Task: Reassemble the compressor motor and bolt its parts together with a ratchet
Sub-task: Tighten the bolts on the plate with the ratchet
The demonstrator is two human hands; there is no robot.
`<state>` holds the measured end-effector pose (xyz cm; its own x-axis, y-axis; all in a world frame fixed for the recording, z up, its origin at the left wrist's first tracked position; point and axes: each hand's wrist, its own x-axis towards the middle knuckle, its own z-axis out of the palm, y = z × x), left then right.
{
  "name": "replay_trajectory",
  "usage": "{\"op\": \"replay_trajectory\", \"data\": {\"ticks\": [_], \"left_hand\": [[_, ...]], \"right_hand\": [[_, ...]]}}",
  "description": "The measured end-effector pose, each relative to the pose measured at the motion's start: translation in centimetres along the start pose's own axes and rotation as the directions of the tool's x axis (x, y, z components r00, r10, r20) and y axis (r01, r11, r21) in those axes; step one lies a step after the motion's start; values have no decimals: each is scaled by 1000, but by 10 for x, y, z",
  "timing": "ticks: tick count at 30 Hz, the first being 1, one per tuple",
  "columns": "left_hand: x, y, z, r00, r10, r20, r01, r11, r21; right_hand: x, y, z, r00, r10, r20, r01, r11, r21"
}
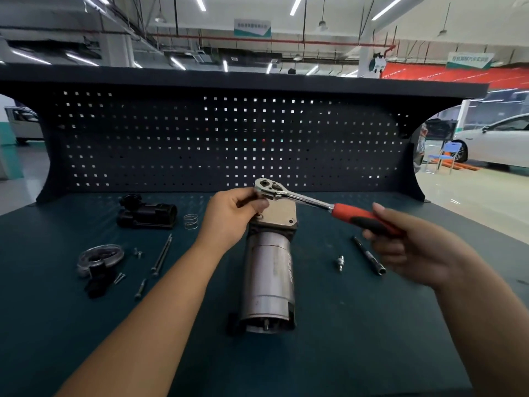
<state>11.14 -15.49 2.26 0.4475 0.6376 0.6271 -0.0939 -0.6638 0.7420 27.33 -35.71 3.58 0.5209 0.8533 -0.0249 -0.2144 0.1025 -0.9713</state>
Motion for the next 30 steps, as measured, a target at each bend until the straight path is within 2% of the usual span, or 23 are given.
{"op": "replay_trajectory", "data": {"ticks": [3,9,14,17,22,24,26,28,30], "left_hand": [[-2,-1,-2,1000,3,17,-3,999,-46],[-14,-8,6,993,18,-113,-27,997,-76],[-16,-5,17,966,32,-258,-46,998,-48],[-18,-7,23,946,24,-322,-32,999,-19],[-17,-8,25,920,-10,-392,-20,997,-73],[-18,-11,23,939,4,-345,-31,997,-74],[-18,-18,20,975,1,-220,-10,999,-42],[-15,-27,16,992,-113,-48,110,991,-71],[-13,-36,16,968,-234,87,243,964,-111]], "right_hand": [[8,7,3,999,-19,-30,18,1000,-19],[-36,46,30,981,40,191,-69,987,148],[-63,63,85,917,87,388,-188,955,230],[-65,68,107,923,61,379,-160,958,236],[-62,73,119,921,48,386,-144,964,223],[-61,72,118,910,74,407,-181,956,231],[-59,69,117,891,116,439,-243,938,247],[-57,66,116,890,150,430,-281,924,260],[-54,64,117,914,143,380,-262,923,281]]}}
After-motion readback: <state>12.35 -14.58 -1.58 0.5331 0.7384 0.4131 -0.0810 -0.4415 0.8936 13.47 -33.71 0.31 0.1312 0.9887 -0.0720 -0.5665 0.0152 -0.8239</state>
